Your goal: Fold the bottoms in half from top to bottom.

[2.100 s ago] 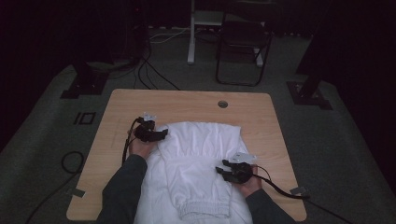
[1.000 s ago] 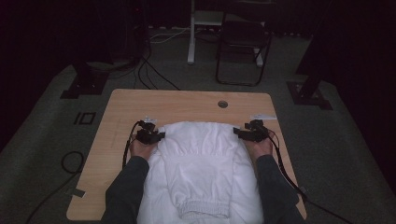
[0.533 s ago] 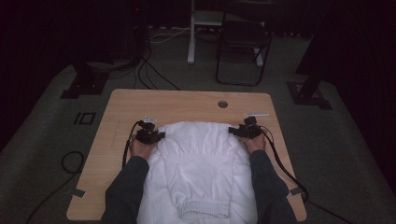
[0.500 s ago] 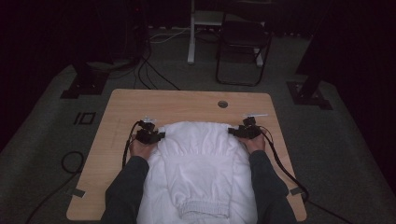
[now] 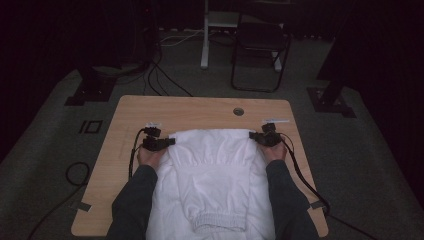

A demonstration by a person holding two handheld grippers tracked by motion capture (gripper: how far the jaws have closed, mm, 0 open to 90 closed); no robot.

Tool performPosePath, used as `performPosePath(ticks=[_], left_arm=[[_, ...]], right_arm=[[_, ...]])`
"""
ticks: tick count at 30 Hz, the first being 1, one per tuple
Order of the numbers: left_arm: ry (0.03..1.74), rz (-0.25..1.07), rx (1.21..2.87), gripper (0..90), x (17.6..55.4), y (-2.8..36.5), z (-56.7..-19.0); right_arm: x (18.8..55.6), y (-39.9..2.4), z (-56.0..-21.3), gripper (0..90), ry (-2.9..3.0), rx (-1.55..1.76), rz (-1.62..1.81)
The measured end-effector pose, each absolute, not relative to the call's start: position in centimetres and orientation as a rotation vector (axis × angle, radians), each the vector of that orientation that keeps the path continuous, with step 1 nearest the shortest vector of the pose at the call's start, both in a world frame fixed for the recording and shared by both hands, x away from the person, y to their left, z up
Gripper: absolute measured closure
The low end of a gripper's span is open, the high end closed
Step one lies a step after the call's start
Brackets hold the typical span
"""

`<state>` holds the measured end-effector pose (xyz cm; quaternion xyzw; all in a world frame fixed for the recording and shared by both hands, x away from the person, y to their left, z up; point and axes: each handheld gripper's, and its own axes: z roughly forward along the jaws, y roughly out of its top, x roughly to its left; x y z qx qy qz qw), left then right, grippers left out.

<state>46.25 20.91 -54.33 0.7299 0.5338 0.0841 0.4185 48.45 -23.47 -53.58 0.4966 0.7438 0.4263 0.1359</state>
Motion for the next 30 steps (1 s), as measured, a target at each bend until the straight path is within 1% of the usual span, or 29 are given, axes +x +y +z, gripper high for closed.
performPosePath(ticks=[1,4,6,7,8,9,10,12,15,17,20,27,28,29,30], left_arm=[[1.314,0.204,1.783,84.1,46.2,21.4,-53.0],[1.251,0.281,1.805,84.2,46.3,21.1,-50.4],[1.213,0.321,1.768,84.2,46.4,21.2,-48.5],[1.213,0.321,1.768,84.2,46.4,21.2,-48.5],[1.173,0.365,1.726,84.2,46.4,21.4,-46.8],[1.173,0.365,1.726,84.2,46.4,21.4,-46.8],[1.159,0.374,1.705,84.1,46.4,21.5,-45.7],[1.154,0.379,1.706,84.1,46.2,21.5,-45.4],[1.139,0.385,1.728,84.0,45.5,21.7,-45.6],[1.123,0.341,1.707,84.1,44.4,22.1,-46.0],[1.065,0.330,1.712,84.1,42.5,22.4,-45.7],[0.942,0.334,1.814,83.9,36.6,22.5,-45.9],[0.942,0.334,1.814,83.9,36.6,22.5,-45.9],[0.923,0.317,1.842,83.9,34.7,22.5,-46.5],[0.922,0.301,1.850,83.8,33.9,22.5,-46.9]], right_arm=[[48.5,-23.7,-53.0,86.5,2.147,1.424,1.240],[48.4,-23.9,-51.1,86.6,2.119,1.381,1.259],[48.3,-23.9,-49.6,86.6,2.080,1.347,1.274],[48.2,-24.0,-48.8,86.6,2.050,1.329,1.294],[48.1,-24.1,-47.9,86.6,2.016,1.310,1.320],[48.1,-24.1,-47.9,86.6,2.016,1.310,1.320],[47.7,-24.4,-46.5,86.6,1.954,1.275,1.398],[47.5,-24.4,-45.9,86.5,1.963,1.250,1.407],[46.9,-24.4,-46.1,86.5,1.987,1.214,1.395],[46.3,-24.6,-46.3,86.5,1.992,1.207,1.423],[44.3,-25.3,-46.6,86.5,2.000,1.174,1.480],[39.2,-26.4,-47.3,86.5,2.064,1.080,1.487],[39.2,-26.4,-47.3,86.5,2.064,1.080,1.487],[38.4,-26.5,-47.6,86.5,2.076,1.070,1.467],[36.2,-26.4,-48.4,86.5,2.111,1.036,1.416]])
